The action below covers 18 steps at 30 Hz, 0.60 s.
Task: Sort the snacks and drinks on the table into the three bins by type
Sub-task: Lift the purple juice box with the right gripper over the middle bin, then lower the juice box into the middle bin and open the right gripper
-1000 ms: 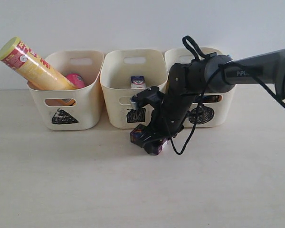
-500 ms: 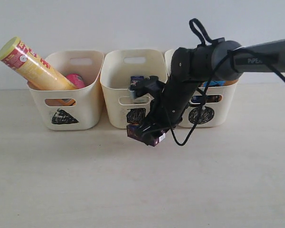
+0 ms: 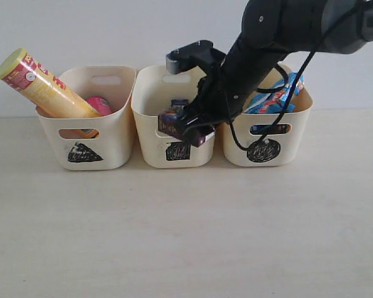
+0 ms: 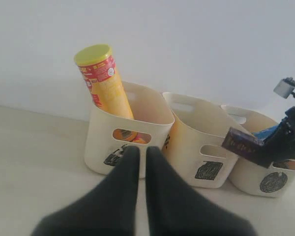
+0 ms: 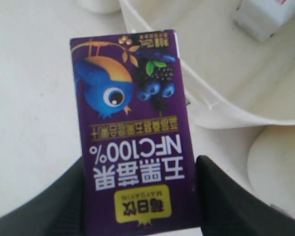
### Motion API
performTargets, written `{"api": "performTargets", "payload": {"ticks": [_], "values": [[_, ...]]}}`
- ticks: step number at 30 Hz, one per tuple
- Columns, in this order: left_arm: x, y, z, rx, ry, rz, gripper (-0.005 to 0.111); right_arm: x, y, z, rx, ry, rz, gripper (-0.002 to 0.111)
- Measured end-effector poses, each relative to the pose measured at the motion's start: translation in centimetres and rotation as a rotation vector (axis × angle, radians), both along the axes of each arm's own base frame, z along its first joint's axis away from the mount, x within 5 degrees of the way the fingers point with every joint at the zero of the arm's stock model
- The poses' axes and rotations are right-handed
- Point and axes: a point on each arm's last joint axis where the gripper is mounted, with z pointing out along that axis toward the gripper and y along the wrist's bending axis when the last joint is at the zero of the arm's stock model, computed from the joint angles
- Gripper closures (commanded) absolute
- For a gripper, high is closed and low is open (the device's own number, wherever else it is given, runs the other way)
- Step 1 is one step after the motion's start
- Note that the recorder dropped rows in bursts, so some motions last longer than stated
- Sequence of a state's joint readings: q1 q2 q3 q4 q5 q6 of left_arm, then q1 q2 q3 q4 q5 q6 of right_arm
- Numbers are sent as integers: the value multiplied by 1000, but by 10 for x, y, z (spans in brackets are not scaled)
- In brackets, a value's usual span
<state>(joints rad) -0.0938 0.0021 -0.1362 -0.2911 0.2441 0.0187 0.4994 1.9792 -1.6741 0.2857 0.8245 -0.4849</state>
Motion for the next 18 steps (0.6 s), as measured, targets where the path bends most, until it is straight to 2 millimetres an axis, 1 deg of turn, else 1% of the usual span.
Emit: {"api": "performTargets", "payload": {"ticks": [3, 7, 12, 14, 18], "values": [[0, 0, 0, 0, 0, 0, 102, 4, 1, 9, 42, -74, -22, 108], [0, 0, 0, 0, 0, 0, 102, 11, 3, 15, 83, -163, -51, 108], [0, 0, 0, 0, 0, 0, 102, 24, 5, 23, 153, -314, -101, 108], [0, 0, 0, 0, 0, 0, 102, 31, 7, 20, 175, -371, -122, 108], [0, 0, 0, -2, 0, 0, 102, 45, 11, 1, 186, -422, -149, 108]]}}
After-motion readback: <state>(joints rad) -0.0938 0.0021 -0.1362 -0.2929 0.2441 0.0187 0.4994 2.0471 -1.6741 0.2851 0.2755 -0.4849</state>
